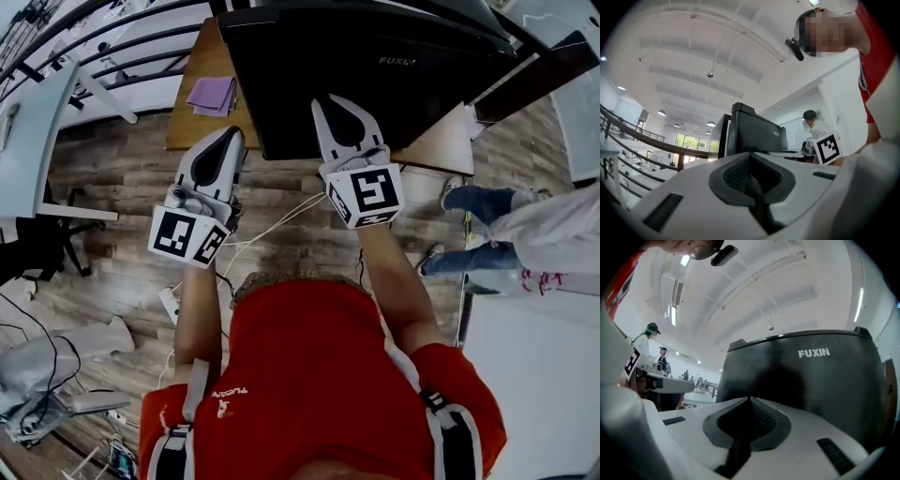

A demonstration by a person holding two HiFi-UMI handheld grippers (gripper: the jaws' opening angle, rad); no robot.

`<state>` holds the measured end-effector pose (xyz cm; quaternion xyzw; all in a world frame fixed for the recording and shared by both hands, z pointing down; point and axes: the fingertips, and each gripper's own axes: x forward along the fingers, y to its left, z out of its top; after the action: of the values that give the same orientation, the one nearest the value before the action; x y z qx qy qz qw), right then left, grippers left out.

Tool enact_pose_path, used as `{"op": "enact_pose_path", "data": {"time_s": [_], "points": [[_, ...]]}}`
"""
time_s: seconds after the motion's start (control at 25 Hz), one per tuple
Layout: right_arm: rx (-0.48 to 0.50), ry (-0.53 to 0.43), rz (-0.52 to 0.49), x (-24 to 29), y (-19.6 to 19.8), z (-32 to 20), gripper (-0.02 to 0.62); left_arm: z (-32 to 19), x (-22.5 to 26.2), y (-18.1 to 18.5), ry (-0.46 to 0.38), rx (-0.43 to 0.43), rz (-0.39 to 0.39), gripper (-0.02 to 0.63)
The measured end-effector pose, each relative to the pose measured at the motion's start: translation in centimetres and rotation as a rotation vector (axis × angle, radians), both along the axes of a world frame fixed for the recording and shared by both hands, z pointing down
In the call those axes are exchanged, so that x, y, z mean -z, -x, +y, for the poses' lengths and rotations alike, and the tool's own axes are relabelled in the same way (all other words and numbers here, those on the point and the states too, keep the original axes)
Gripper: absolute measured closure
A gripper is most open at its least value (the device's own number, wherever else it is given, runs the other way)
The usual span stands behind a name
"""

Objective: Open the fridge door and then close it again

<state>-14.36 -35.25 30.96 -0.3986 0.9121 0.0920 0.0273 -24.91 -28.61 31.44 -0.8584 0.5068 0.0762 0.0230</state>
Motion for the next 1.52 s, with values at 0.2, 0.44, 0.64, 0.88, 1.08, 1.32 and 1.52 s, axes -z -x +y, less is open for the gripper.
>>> {"op": "enact_pose_path", "data": {"time_s": [0.2, 0.44, 0.64, 0.88, 1.08, 1.32, 1.52], "points": [[-0.044, 0.015, -0.003, 0.0, 0.4, -2.3, 0.565, -1.4, 0.0, 0.6, 0.008, -0.026, -0.001, 0.597], [-0.095, 0.032, -0.01, 0.3, 0.5, -4.5, 0.568, -2.7, 0.1, 1.5, 0.008, -0.049, 0.006, 0.597], [-0.108, 0.024, 0.001, 0.4, 0.8, -4.9, 0.569, -3.6, -0.1, 2.0, 0.014, -0.062, 0.015, 0.597], [-0.099, 0.02, 0.019, 0.6, 1.2, -4.8, 0.569, -3.7, 0.2, 1.3, 0.007, -0.084, 0.015, 0.597], [-0.04, 0.015, 0.025, 1.3, 1.9, -3.2, 0.569, -3.4, 0.9, 0.5, -0.011, -0.104, 0.018, 0.597], [0.047, 0.026, 0.01, 1.8, 2.4, 0.0, 0.569, -2.4, 1.5, -0.7, -0.027, -0.124, 0.012, 0.597], [0.11, 0.034, -0.006, 1.9, 2.9, 2.9, 0.569, -1.6, 1.6, -1.5, -0.031, -0.133, 0.001, 0.597]]}}
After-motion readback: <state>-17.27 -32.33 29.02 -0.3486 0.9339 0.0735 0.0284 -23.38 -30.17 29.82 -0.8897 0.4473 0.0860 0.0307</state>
